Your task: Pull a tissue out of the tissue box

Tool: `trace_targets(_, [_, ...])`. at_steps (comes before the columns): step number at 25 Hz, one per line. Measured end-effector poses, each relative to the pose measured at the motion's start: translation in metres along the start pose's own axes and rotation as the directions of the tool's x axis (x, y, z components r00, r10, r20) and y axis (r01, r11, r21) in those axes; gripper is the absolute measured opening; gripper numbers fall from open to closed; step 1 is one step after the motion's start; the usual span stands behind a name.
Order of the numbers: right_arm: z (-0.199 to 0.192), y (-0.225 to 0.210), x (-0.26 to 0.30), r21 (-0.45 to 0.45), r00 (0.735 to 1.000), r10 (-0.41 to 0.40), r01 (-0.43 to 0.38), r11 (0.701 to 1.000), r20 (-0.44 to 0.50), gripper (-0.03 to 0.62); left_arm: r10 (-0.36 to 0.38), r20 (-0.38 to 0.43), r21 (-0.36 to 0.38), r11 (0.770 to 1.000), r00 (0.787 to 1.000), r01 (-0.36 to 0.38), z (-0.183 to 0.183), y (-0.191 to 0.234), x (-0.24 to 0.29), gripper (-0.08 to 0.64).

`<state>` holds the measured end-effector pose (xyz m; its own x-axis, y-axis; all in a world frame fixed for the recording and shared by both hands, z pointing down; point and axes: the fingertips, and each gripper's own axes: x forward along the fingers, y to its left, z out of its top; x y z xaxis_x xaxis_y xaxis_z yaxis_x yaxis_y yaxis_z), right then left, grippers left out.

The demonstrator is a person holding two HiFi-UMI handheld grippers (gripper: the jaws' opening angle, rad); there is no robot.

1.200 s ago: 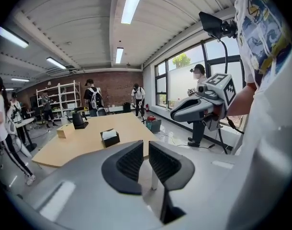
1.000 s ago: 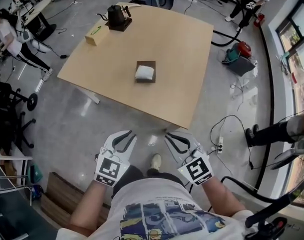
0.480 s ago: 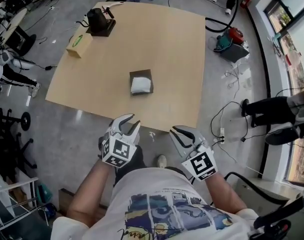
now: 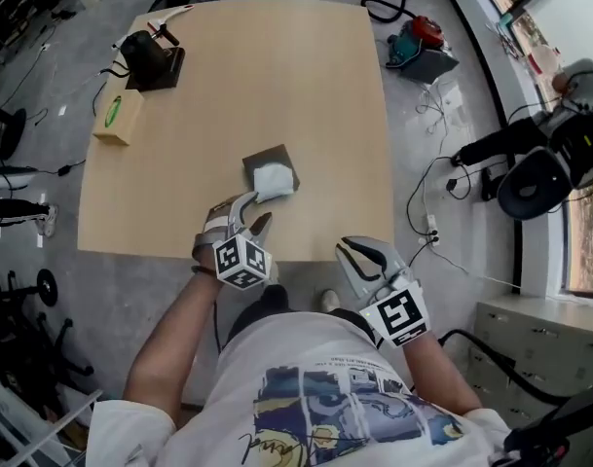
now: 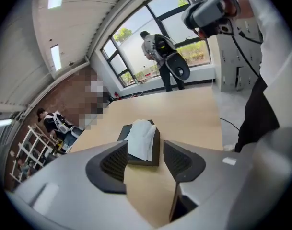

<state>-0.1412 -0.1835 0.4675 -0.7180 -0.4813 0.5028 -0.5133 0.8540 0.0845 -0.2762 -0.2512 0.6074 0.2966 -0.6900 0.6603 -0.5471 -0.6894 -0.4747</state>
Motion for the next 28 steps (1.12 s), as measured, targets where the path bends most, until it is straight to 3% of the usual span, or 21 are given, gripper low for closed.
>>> trace_targets(4, [-0.005, -0.006, -0.003, 0.047, 0.997, -0.071, 0.073, 0.996, -0.042, 0.028, -0.060, -0.005, 0.159, 0.985, 0.998, 0.060, -0.004, -0.007, 0.031, 0.242])
trace_targets(8, [-0.009, -0.013, -0.009, 0.077, 0.990, -0.125, 0.130, 0.989, -0.065, 0.028, -0.076, -0.031, 0.237, 0.968, 0.997, 0.081, -0.012, -0.013, 0.050, 0.242])
trace_targets(11, [-0.014, -0.014, -0.015, 0.097, 0.986, -0.150, 0.157, 0.983, -0.078, 0.028, -0.083, -0.029, 0.203, 0.975, 0.996, 0.087, -0.013, -0.013, 0.055, 0.241])
trace_targets(13, [-0.015, -0.015, -0.017, 0.110, 0.983, -0.161, 0.169, 0.979, -0.084, 0.028, -0.099, -0.015, 0.153, 0.983, 0.995, 0.101, -0.012, -0.009, 0.055, 0.167])
trace_targets(15, [-0.014, -0.015, -0.019, 0.126, 0.981, -0.170, 0.180, 0.975, -0.091, 0.028, -0.133, -0.002, 0.120, 0.984, 0.991, 0.132, -0.010, -0.008, 0.053, 0.140])
trace_targets(20, [-0.013, -0.021, -0.022, 0.134, 0.981, -0.172, 0.184, 0.974, -0.092, 0.028, -0.193, 0.017, 0.095, 0.977, 0.981, 0.191, -0.001, -0.014, 0.044, 0.048])
trace_targets(23, [-0.012, -0.023, -0.022, 0.134, 0.983, -0.165, 0.175, 0.975, -0.083, 0.028, -0.195, 0.017, 0.085, 0.978, 0.981, 0.193, 0.001, -0.014, 0.040, 0.006])
trace_targets(28, [-0.015, -0.023, -0.023, 0.117, 0.987, -0.142, 0.149, 0.982, -0.069, 0.028, -0.167, 0.024, 0.044, 0.985, 0.986, 0.166, 0.009, -0.002, 0.034, 0.005])
